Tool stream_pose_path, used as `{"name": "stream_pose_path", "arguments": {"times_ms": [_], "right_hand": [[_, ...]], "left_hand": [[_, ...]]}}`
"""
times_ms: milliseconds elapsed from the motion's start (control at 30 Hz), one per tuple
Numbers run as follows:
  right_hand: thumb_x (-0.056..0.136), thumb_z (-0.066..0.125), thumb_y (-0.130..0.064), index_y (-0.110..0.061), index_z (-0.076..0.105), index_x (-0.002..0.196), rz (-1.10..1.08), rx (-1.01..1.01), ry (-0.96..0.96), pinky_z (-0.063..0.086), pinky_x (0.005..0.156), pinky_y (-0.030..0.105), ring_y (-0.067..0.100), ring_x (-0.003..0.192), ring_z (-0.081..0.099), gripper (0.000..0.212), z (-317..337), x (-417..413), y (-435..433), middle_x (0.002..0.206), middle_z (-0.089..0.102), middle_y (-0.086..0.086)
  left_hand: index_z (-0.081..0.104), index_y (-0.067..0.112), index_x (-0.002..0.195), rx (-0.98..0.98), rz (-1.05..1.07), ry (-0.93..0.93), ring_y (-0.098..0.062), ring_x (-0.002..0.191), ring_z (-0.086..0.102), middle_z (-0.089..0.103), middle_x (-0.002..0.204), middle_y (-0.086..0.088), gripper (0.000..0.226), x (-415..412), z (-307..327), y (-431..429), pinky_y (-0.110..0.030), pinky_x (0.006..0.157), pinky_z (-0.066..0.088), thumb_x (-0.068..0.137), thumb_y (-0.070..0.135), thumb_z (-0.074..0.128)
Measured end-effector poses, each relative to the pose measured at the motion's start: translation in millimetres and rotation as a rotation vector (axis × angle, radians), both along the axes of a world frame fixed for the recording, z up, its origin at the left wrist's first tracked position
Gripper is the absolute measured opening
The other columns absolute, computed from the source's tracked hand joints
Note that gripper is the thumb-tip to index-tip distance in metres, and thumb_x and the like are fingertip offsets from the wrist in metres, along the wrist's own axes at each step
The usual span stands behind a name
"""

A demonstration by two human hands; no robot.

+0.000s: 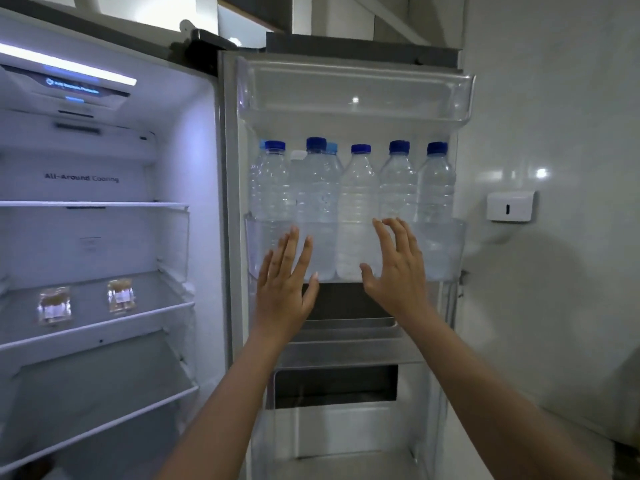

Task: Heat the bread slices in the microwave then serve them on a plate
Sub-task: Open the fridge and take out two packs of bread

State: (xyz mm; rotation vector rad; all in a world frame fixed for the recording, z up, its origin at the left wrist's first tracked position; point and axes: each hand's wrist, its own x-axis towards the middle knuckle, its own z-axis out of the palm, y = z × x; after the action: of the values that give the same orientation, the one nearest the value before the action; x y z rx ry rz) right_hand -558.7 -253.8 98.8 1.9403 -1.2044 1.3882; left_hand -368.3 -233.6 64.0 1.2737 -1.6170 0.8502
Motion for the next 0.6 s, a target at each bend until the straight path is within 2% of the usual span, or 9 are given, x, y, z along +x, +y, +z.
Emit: {"name": "stream_pose_path", "arguments": {"times_ms": [300, 467, 600], "right_hand": [[0.084, 0.062, -0.026, -0.010, 0.030, 0.144, 0.045, 0.057, 0.011, 0.023, 0.114, 0.041, 0.028, 0.144, 0.017, 0.069, 2, -13, -20, 0.150, 0.029, 0.012], [0.090, 0.053, -0.023, -0.013, 0.016, 0.149, 0.084, 0.095, -0.052, 0.010, 0.119, 0.039, 0.025, 0.147, 0.003, 0.070, -5, -5, -25, 0.157, 0.013, 0.010], [0.087, 0.045, -0.023, -0.011, 0.025, 0.147, 0.180, 0.028, -0.081, 0.017, 0.116, 0.042, 0.026, 0.144, 0.010, 0.065, -19, 19, -21, 0.155, 0.019, 0.013]], "left_hand": [[0.018, 0.019, 0.148, 0.079, 0.016, -0.039, -0.018, 0.146, 0.004, 0.006, 0.157, -0.001, 0.059, -4, -4, -3, -0.038, 0.117, 0.011, 0.094, 0.033, 0.036], [0.022, 0.019, 0.147, 0.116, -0.031, -0.014, -0.015, 0.145, 0.008, 0.008, 0.156, 0.004, 0.056, 2, -11, 5, -0.032, 0.115, 0.014, 0.094, 0.034, 0.034], [0.018, 0.020, 0.147, 0.121, -0.006, 0.004, -0.013, 0.146, 0.005, 0.010, 0.156, 0.003, 0.056, 14, -18, 10, -0.038, 0.117, 0.020, 0.095, 0.031, 0.036]]}}
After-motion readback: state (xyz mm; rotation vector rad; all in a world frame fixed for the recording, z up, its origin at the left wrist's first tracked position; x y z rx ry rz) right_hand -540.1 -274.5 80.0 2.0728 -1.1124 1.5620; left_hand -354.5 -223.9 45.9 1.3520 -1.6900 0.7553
